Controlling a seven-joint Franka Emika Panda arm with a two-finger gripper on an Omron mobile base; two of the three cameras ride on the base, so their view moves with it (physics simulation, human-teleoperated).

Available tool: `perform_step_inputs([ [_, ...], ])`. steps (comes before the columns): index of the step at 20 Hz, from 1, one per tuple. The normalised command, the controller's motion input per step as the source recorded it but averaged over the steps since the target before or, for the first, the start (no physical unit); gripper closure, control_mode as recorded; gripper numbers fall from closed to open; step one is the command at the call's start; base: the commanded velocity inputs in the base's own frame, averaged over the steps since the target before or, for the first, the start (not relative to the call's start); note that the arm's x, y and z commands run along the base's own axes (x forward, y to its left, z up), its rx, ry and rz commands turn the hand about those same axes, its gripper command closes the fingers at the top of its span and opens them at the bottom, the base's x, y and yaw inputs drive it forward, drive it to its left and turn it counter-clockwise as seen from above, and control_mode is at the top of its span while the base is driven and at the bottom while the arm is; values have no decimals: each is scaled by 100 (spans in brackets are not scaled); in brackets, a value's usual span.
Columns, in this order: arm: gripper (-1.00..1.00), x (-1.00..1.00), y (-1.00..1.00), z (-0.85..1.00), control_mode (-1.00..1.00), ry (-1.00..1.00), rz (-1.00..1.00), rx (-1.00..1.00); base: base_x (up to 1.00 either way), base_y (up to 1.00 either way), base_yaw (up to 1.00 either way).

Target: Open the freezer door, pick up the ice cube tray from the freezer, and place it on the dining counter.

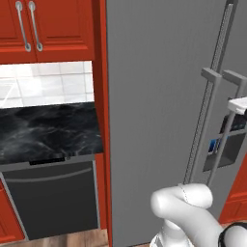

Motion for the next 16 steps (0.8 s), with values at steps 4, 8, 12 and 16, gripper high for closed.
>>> perform_step_inputs([
  [4,100,-49,-70,3,-100,0,-1,0,0,0,0],
  [8,100,-57,-71,0,-100,0,0,0,0,0,0],
  [12,100,-62,-74,0,-100,0,0,0,0,0,0],
  [16,100,-69,-70,0,-100,0,-1,0,0,0,0],
])
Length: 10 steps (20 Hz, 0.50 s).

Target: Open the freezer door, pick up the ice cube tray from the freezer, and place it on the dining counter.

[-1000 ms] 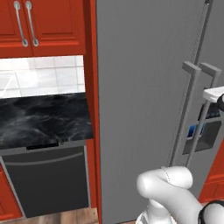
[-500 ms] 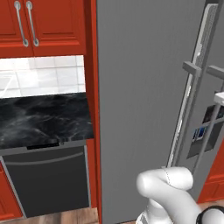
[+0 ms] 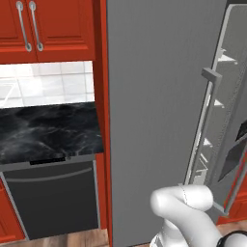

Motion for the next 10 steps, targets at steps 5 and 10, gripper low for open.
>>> perform_step_inputs([
  [5,100,-66,-65,0,-100,0,-2,0,0,0,0],
  [10,100,-61,-56,0,-100,0,-1,0,0,0,0],
])
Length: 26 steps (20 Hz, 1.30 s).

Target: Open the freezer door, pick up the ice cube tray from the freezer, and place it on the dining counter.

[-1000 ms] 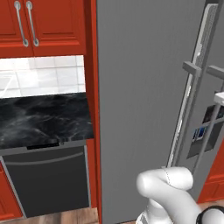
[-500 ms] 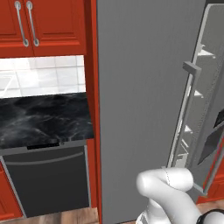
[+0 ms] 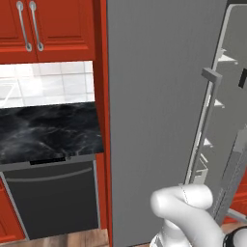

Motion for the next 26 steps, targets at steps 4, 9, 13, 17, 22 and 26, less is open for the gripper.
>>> perform_step_inputs([
  [4,100,-47,-36,0,-100,0,-1,0,0,0,0],
  [9,-100,-23,-13,0,-100,0,0,0,0,0,0],
  [13,-100,-14,0,0,-100,0,0,0,0,0,0],
  [17,-100,-49,0,0,-100,0,0,0,0,0,0],
  [22,-100,-66,0,6,-100,0,-4,0,0,0,0],
  [26,-100,-70,29,33,-100,1,-17,-1,0,0,0],
])
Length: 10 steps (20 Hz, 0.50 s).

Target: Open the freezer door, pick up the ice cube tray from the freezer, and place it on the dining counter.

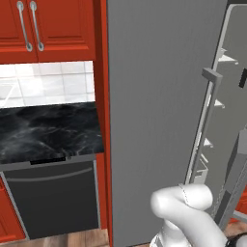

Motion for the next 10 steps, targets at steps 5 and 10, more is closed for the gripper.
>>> perform_step_inputs([
  [5,-100,-40,76,36,-100,0,-28,-5,0,0,0],
  [10,-100,-12,99,35,-100,0,-35,-9,0,0,0],
])
